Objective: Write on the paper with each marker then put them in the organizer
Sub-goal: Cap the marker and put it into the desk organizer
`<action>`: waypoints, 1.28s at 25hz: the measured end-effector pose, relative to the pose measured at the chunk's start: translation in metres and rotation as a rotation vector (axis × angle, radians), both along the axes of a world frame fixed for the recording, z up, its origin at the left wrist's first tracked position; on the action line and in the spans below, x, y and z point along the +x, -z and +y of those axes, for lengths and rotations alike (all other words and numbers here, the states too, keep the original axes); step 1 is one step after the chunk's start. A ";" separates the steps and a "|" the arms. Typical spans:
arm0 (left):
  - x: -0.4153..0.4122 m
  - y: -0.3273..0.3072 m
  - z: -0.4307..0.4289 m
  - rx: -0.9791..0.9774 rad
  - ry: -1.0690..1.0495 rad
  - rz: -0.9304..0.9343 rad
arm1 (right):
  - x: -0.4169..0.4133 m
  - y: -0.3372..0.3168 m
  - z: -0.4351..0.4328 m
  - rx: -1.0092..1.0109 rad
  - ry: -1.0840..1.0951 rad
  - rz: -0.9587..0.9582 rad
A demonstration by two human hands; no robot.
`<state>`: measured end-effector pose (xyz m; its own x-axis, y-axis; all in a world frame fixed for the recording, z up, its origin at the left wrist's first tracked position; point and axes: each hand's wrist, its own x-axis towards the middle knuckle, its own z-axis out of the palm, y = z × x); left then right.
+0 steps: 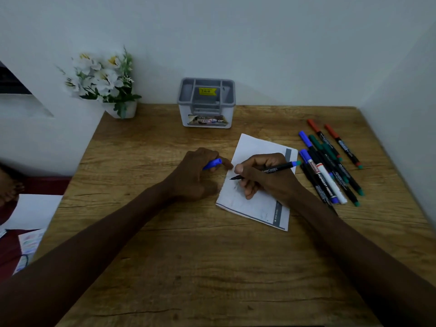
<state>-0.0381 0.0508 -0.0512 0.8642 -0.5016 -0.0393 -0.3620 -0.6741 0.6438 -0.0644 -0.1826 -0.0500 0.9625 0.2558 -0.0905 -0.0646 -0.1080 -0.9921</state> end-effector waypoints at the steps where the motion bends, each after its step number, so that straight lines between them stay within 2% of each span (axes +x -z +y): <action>1: 0.000 0.003 0.002 0.000 0.017 -0.009 | -0.001 0.000 0.000 -0.010 -0.008 -0.032; 7: -0.004 0.009 0.003 0.123 0.158 -0.139 | -0.005 0.006 -0.005 0.006 -0.048 -0.097; 10: -0.003 0.011 0.004 0.153 0.166 -0.130 | -0.007 0.009 -0.003 -0.090 -0.076 -0.167; 16: -0.017 0.010 0.009 0.102 0.147 -0.106 | -0.020 0.008 -0.001 -0.191 -0.145 -0.273; 20: -0.033 0.008 0.005 0.027 0.150 -0.160 | -0.028 0.008 0.001 -0.232 -0.193 -0.367; 24: -0.039 0.005 0.004 0.036 0.147 -0.188 | -0.032 0.007 0.008 -0.244 -0.224 -0.375; 32: -0.031 0.000 0.008 0.258 0.106 -0.027 | -0.028 0.011 0.012 -0.325 -0.268 -0.457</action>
<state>-0.0688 0.0593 -0.0517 0.8101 -0.5654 -0.1552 -0.4538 -0.7722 0.4446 -0.0928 -0.1706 -0.0609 0.8282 0.5228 0.2020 0.4305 -0.3626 -0.8266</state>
